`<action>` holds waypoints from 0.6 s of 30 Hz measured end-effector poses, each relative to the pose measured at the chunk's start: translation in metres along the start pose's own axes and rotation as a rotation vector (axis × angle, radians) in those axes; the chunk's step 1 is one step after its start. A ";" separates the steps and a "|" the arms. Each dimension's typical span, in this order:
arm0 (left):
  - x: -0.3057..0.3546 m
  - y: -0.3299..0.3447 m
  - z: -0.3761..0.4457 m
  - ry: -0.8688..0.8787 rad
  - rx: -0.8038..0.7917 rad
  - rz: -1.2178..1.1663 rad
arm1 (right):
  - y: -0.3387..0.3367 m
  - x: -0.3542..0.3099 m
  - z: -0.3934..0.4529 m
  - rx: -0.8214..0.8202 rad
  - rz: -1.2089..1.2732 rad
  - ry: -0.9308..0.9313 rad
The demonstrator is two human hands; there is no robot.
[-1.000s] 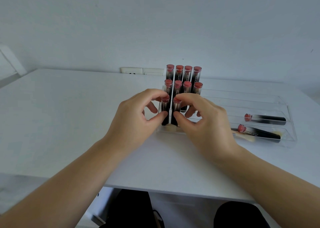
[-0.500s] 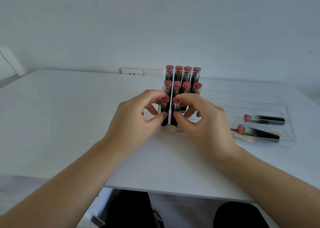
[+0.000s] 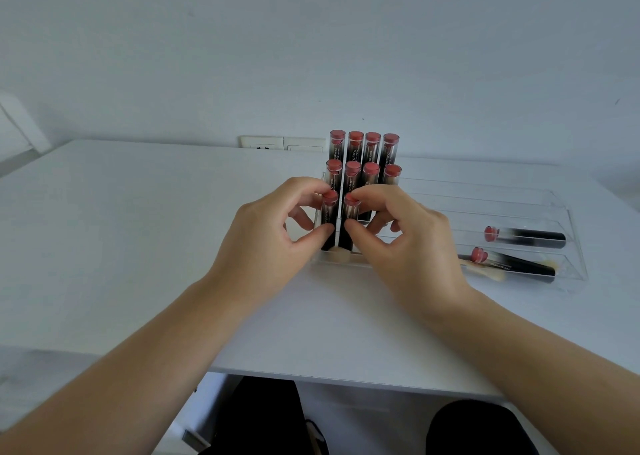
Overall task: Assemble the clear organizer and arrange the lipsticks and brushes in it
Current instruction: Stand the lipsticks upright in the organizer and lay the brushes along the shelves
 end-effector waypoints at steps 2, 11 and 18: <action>-0.001 0.000 0.000 -0.006 -0.004 -0.001 | 0.000 0.000 0.000 -0.004 -0.011 -0.002; -0.004 0.002 -0.001 -0.024 -0.011 -0.032 | 0.000 0.000 -0.001 -0.010 -0.006 -0.007; -0.004 0.000 -0.002 -0.027 -0.019 -0.051 | -0.002 -0.001 -0.002 -0.020 -0.005 -0.005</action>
Point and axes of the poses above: each hand's wrist, its own z-axis towards the middle knuckle, its own y-axis out of the palm, x = y × z, the point moved 2 cm from there along z, towards the middle knuckle, and after that the axes turned 12 degrees about -x, right-handed, at the moved point
